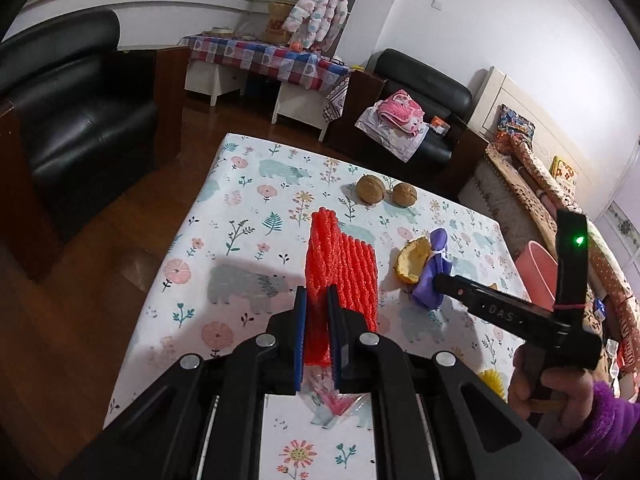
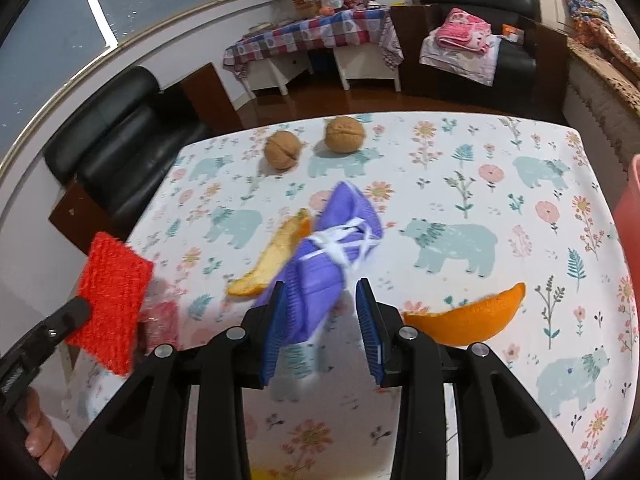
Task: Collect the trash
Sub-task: 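Carry the red mesh net and purple cloth over the pink bucket with both tools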
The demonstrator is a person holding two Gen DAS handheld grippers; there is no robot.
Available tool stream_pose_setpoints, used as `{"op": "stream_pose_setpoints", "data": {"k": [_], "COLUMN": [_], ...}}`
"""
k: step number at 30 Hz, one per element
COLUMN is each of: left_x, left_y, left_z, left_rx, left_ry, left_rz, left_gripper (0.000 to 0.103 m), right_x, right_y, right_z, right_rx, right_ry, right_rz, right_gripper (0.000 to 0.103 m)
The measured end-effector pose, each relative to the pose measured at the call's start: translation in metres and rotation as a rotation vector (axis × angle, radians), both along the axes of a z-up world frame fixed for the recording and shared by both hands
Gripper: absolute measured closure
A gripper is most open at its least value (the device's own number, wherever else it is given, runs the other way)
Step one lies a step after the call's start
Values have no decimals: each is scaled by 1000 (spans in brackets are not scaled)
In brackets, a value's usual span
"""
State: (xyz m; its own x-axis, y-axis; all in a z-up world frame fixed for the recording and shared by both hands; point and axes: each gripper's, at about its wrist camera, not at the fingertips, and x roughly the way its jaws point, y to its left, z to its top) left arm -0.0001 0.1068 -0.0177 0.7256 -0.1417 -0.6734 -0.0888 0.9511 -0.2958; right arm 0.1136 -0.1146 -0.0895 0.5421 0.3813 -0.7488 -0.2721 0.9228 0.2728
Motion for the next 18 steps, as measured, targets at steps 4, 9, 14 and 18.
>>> {"op": "stream_pose_setpoints", "data": {"k": [4,9,14,18], "left_x": [2,4,7,8], "left_y": [-2,-9,-16,-25], "left_z": [1,4,7,10], "left_rx": [0,7,17,27], "left_ry": [-1,-1,-3,-2], "left_rz": [-2,-11,-26,-43], "left_gripper": [94,94,94,94], "right_x": [-4,-13,-30,-44], "right_y": [-7,-24,-45,-61], "right_z": [4,14,36,48], "right_rx": [-9,21,48,53], "right_ry": [-29,-54,-116,-151], "right_rz": [15,31,32,17], "right_gripper": [91,94,95,95]}}
